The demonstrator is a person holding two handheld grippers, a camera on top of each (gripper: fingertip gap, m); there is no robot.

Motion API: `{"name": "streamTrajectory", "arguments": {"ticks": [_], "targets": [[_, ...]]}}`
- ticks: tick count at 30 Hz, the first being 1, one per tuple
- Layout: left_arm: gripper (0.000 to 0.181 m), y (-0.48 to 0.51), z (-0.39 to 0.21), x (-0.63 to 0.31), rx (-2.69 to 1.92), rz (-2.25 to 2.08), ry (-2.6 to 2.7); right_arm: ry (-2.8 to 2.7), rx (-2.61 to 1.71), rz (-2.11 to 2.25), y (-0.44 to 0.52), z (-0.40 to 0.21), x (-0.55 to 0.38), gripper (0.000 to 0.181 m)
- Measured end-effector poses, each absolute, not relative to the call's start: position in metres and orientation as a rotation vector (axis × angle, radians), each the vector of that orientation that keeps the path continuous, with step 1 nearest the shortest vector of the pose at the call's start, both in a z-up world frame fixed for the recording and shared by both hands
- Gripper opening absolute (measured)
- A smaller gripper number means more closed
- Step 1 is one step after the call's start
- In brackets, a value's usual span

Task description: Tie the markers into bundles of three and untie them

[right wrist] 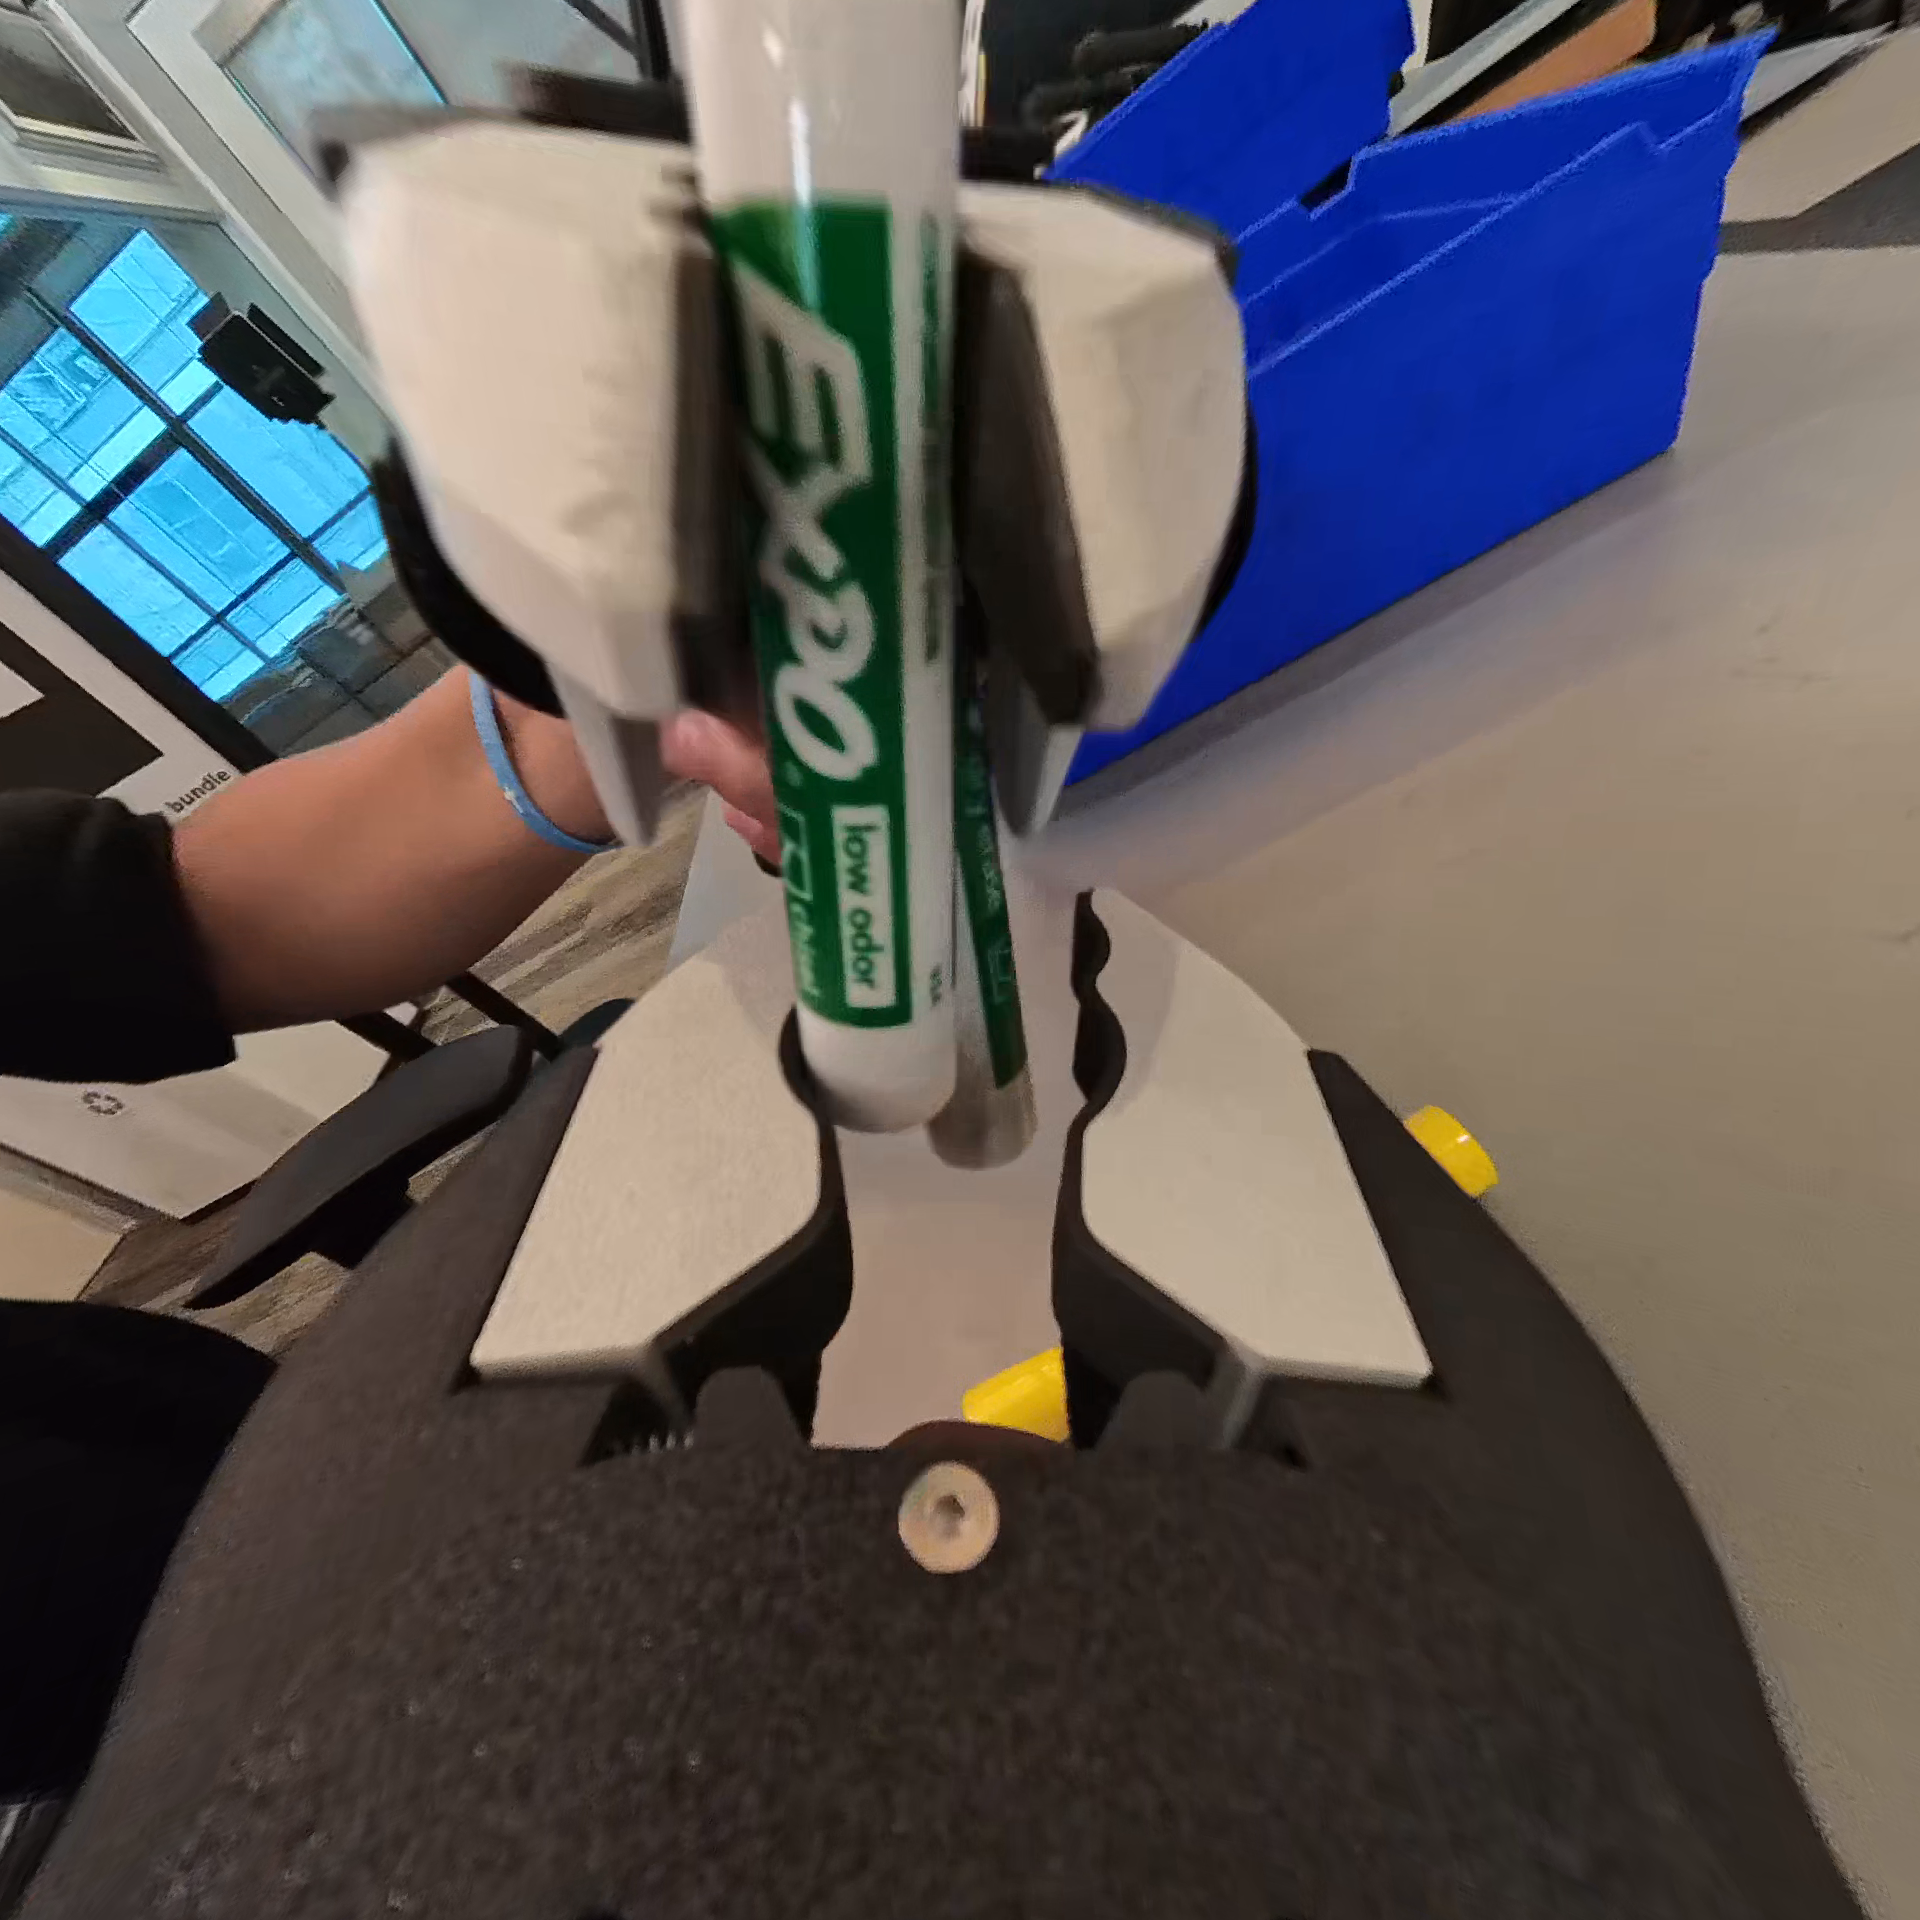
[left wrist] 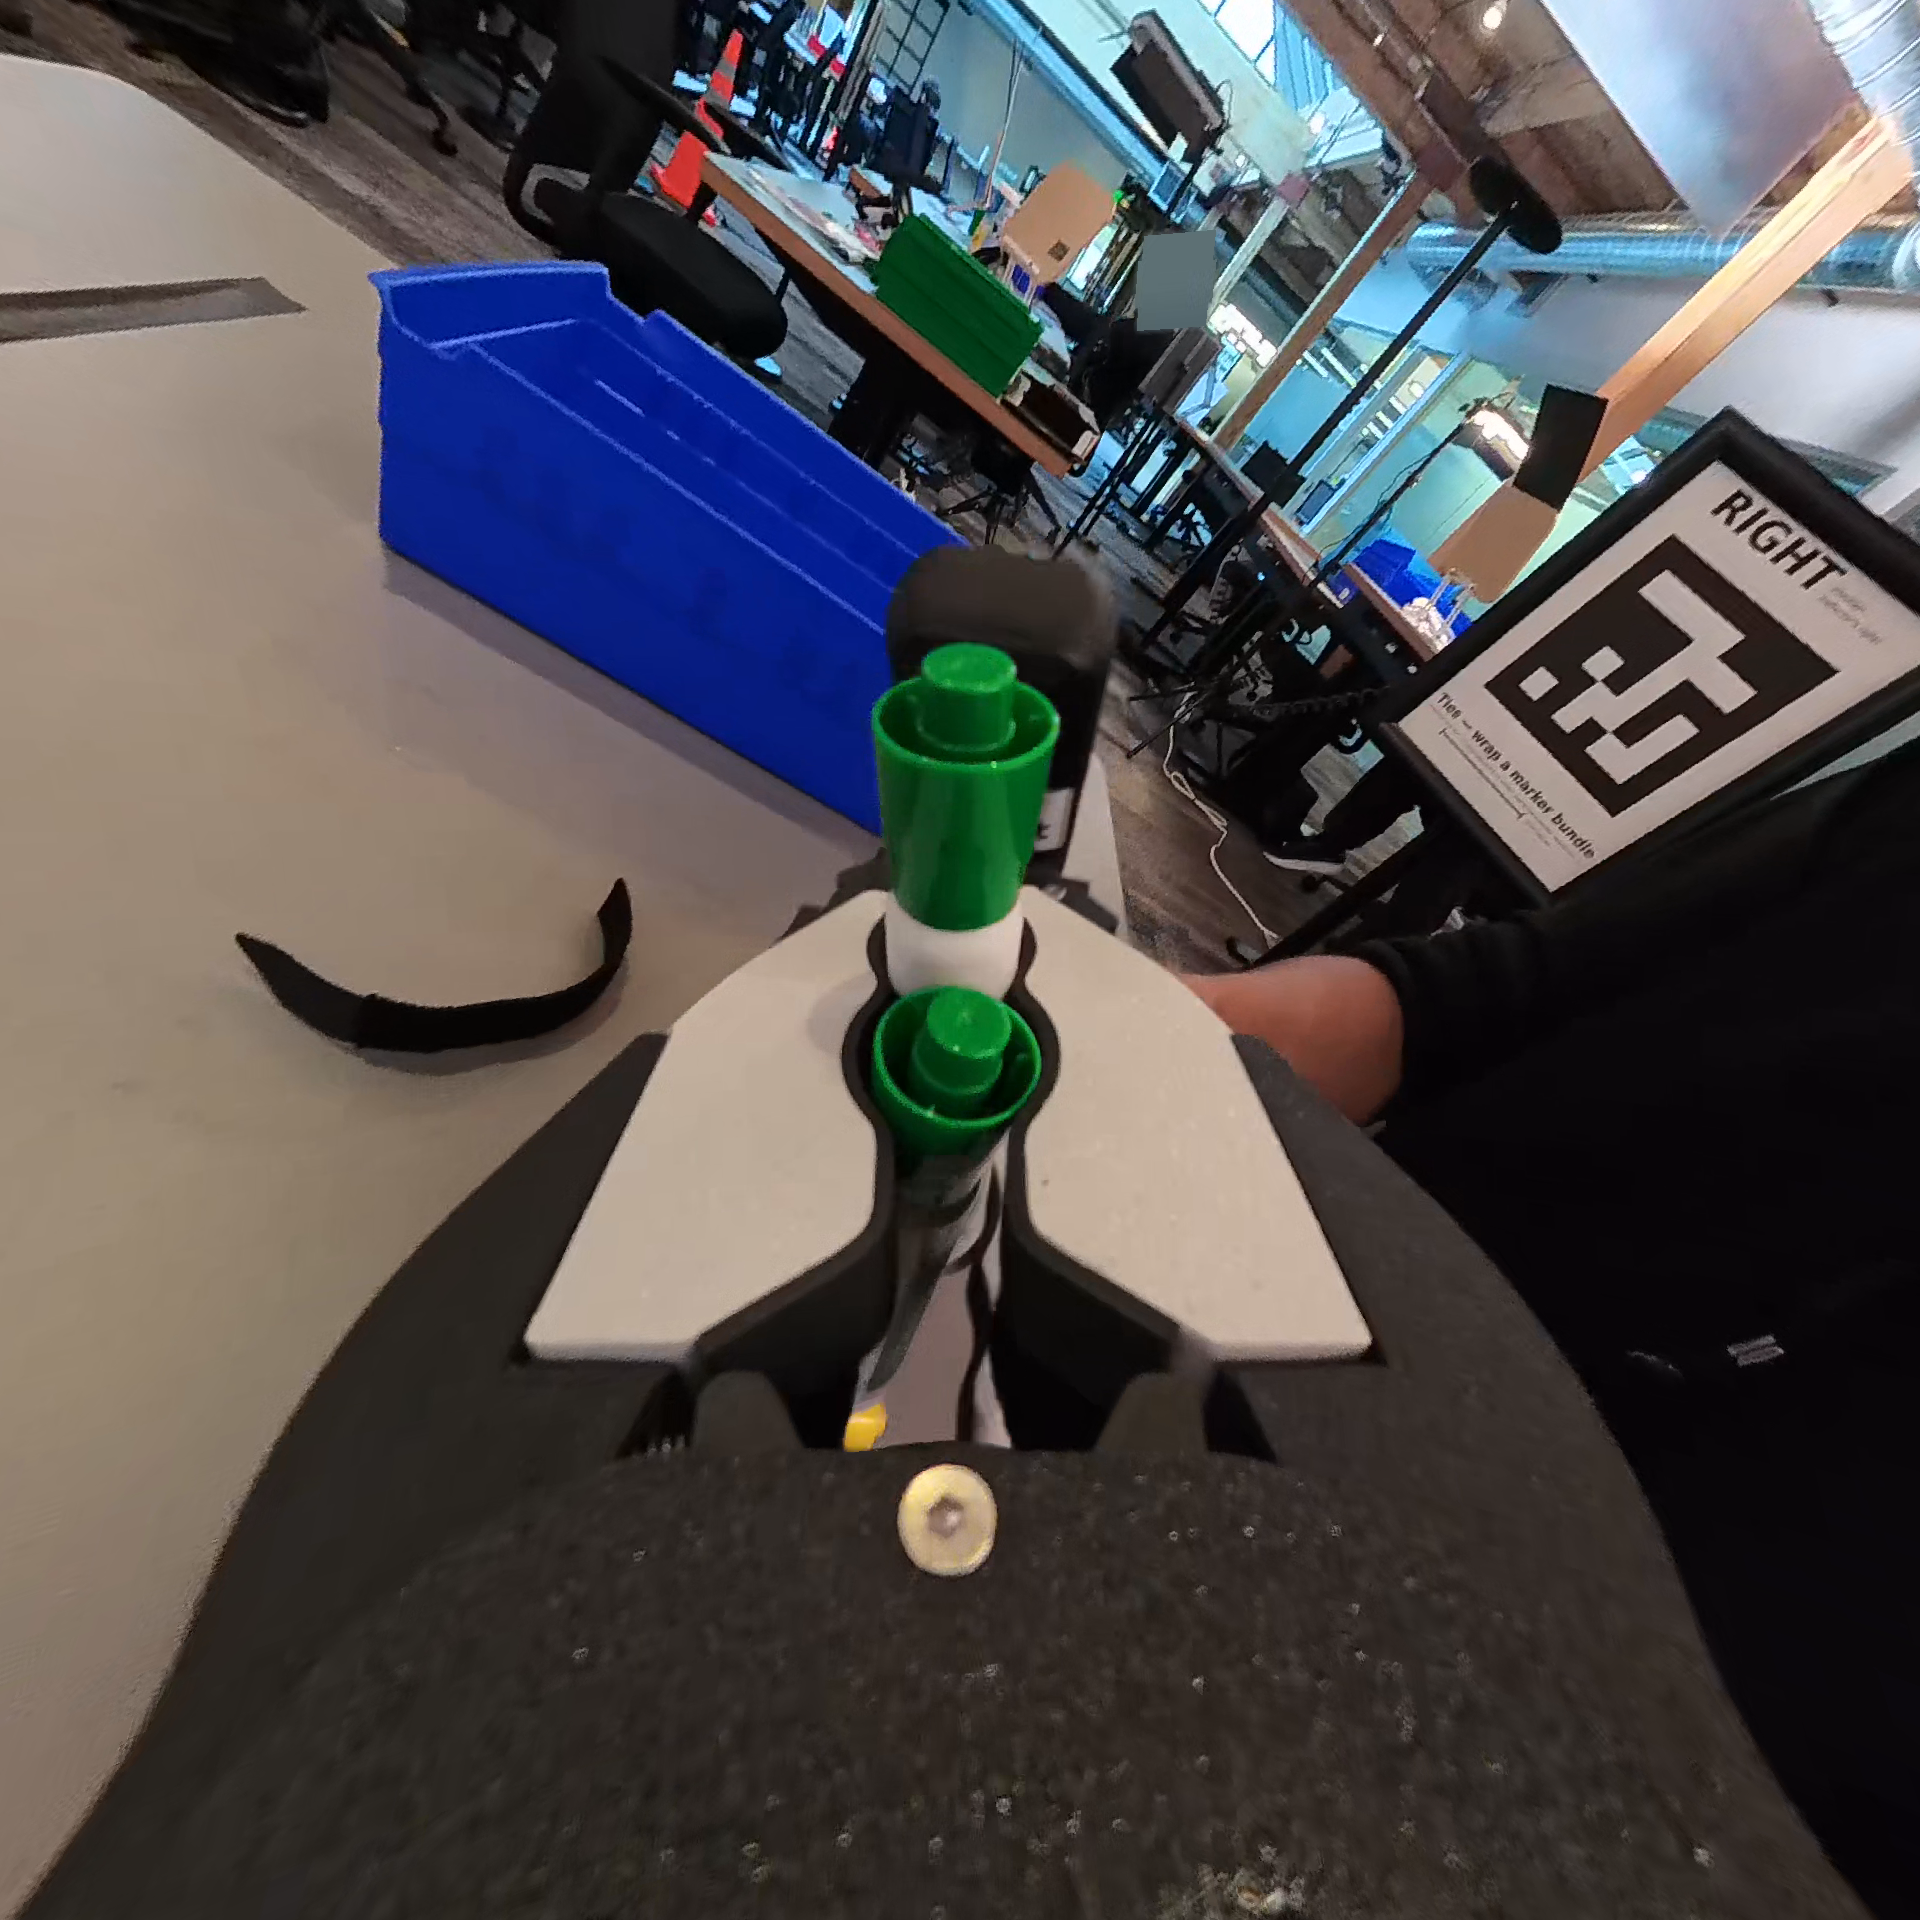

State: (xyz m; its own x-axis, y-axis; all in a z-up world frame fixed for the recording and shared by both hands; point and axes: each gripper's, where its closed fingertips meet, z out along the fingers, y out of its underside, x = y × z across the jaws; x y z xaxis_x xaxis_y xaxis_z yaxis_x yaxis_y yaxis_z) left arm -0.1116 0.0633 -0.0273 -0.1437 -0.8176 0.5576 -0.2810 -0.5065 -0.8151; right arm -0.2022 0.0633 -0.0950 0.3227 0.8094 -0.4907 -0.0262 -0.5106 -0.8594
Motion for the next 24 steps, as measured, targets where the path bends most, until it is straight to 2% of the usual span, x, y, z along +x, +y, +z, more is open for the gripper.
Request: {"name": "streamTrajectory", "arguments": {"ticks": [4, 11, 19, 24], "targets": [[0.017, 0.065, -0.026, -0.111, -1.711, -1.671, 1.232, -0.770, -1.745, 1.303, 0.054, -0.095, -0.204, 0.015], [0.016, 0.078, -0.001, -0.123, -1.649, -1.708, 1.137, -0.812, -1.821, 1.258, 0.045, -0.112, -0.198, 0.015], [0.016, 0.097, 0.009, -0.148, -1.619, -1.667, 1.054, -0.734, -2.013, 1.128, 0.044, -0.134, -0.149, 0.015], [0.016, 0.076, -0.011, -0.144, -1.578, -1.651, 1.124, -0.753, -1.853, 1.049, 0.049, -0.094, -0.137, 0.015]]}}
